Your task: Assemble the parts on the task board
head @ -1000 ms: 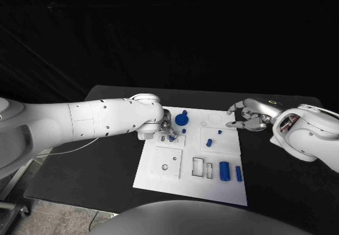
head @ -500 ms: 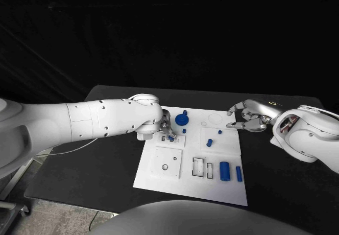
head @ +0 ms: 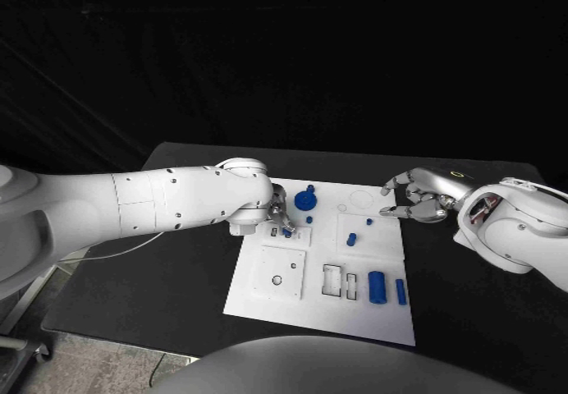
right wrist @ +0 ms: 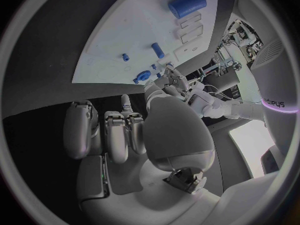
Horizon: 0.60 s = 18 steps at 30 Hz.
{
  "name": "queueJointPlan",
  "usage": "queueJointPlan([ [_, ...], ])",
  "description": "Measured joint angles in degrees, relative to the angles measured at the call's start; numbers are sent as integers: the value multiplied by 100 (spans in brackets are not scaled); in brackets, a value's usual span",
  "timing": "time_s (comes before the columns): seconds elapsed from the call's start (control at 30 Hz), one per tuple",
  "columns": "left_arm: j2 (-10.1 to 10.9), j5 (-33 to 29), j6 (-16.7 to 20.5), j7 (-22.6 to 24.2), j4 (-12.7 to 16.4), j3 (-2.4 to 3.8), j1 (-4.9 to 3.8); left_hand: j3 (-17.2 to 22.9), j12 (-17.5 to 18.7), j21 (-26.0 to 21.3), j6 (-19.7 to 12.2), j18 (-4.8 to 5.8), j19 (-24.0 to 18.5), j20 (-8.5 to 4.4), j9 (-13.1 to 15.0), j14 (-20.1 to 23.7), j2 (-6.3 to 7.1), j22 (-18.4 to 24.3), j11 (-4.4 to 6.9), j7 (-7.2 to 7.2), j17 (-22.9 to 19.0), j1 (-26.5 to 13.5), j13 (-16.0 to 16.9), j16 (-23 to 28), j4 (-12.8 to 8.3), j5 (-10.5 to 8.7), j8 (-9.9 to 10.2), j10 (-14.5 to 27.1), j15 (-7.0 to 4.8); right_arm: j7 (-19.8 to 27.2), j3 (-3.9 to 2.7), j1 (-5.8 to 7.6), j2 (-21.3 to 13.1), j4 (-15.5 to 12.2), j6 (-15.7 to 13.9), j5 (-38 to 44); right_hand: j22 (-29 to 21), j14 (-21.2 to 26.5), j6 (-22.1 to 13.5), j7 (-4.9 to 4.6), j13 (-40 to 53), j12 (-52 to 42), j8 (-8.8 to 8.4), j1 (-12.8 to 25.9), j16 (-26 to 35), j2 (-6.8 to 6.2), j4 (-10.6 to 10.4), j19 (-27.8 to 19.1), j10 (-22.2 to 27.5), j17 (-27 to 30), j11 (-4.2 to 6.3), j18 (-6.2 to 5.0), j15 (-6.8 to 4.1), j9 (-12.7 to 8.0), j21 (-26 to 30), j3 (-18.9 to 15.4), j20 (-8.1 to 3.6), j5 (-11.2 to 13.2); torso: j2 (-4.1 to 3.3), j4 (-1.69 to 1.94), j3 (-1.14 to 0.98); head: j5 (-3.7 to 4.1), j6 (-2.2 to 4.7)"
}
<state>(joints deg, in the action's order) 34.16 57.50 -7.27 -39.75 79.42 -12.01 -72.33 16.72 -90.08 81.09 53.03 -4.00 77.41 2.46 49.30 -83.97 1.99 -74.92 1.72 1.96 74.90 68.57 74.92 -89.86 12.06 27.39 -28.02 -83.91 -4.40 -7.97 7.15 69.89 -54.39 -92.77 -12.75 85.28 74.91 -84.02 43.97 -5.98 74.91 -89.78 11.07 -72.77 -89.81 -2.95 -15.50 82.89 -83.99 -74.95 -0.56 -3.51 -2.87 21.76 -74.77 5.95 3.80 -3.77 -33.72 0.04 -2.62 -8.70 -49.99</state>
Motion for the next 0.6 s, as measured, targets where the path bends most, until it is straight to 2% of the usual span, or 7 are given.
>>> queueJointPlan([
  [0.6,41,0,-10,3,51,-4,35,96,0,0,1,0,0,0,24,0,12,1,0,3,1,-12,0,0,-30,-1,33,0,0,-14,0,-23,4,18,19,-2,-1,0,0,0,0,0,0,0,0,0,0,0,0,1,0,0,0,-8,0,0,0,0,0,-1,-1,-24,0],
])
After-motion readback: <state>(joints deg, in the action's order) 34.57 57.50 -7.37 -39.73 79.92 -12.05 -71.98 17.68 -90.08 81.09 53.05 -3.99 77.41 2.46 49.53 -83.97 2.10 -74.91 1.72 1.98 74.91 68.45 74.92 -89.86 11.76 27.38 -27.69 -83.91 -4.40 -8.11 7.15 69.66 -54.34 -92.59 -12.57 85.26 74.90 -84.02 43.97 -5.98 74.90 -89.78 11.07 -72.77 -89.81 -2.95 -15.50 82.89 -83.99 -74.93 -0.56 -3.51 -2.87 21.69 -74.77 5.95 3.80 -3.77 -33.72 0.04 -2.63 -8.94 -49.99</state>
